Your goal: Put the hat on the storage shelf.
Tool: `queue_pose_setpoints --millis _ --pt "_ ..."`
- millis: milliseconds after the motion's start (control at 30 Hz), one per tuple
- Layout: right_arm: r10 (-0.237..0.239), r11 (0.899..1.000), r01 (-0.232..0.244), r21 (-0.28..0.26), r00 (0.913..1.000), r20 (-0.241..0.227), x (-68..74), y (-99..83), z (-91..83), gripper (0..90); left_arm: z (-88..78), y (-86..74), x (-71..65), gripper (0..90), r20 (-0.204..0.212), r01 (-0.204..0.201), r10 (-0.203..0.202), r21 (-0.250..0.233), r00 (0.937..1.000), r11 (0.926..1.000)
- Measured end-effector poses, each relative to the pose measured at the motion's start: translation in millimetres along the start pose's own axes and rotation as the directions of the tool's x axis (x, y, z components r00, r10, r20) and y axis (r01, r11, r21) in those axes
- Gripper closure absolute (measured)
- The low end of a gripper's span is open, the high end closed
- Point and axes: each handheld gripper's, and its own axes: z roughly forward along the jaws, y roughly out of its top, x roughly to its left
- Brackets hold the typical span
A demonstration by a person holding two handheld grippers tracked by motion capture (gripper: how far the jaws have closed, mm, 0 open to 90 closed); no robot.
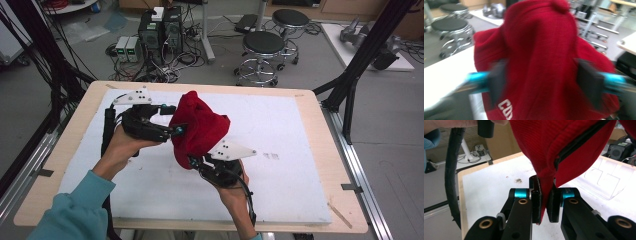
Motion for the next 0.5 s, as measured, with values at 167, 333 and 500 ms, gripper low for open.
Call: queue_pose_setpoints --millis 167,333,500 --pt "0.005 1.0 -0.005 -0.003 1.0 0.004 -1.4 0.1 -1.5 84.8 -8.3 -2.8 6.1 16.0 0.019 0.007 -0.007 -0.04 0.9998 0.9992" --pt "0.004 1.0 -0.004 -0.009 0.9999 0.014 -3.8 1.7 -2.6 84.7 -19.6 -9.4 9.8 16.1 0.007 -0.018 0.018 -0.042 0.9998 0.999" --pt "-0.001 1.0 0.001 -0.006 0.9994 0.034 -9.0 7.0 -5.0 84.7 -46.4 -27.8 14.6 16.2 -0.035 -0.07 0.067 -0.07 0.9971 0.9951"
